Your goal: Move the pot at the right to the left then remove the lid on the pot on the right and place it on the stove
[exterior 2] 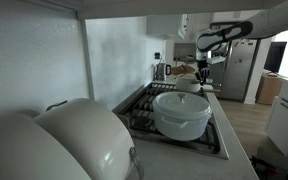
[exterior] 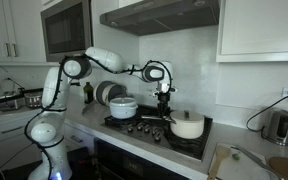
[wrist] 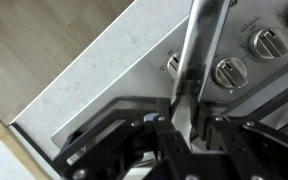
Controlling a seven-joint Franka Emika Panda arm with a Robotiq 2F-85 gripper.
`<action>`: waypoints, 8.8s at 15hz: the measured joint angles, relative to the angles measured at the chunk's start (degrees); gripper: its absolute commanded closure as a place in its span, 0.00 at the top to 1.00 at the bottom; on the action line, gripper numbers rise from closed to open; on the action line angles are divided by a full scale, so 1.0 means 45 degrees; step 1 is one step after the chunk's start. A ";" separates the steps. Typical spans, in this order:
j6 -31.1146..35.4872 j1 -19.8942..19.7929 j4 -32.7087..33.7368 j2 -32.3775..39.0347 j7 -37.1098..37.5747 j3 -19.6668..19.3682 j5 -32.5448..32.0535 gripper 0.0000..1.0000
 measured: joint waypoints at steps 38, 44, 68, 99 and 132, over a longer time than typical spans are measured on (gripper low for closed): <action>-0.1758 0.0329 -0.0317 -0.0421 -0.7237 0.1414 -0.0112 0.07; -0.1745 0.0594 -0.1013 -0.0930 -0.7182 0.1425 -0.0109 0.07; -0.1732 0.1384 -0.1978 -0.1639 -0.6998 0.1579 -0.0138 0.63; -0.1639 0.1542 0.0127 -0.1769 -0.6509 0.1556 -0.0251 1.00; -0.4579 0.1627 0.4935 0.1136 -0.9915 0.1903 -0.0655 1.00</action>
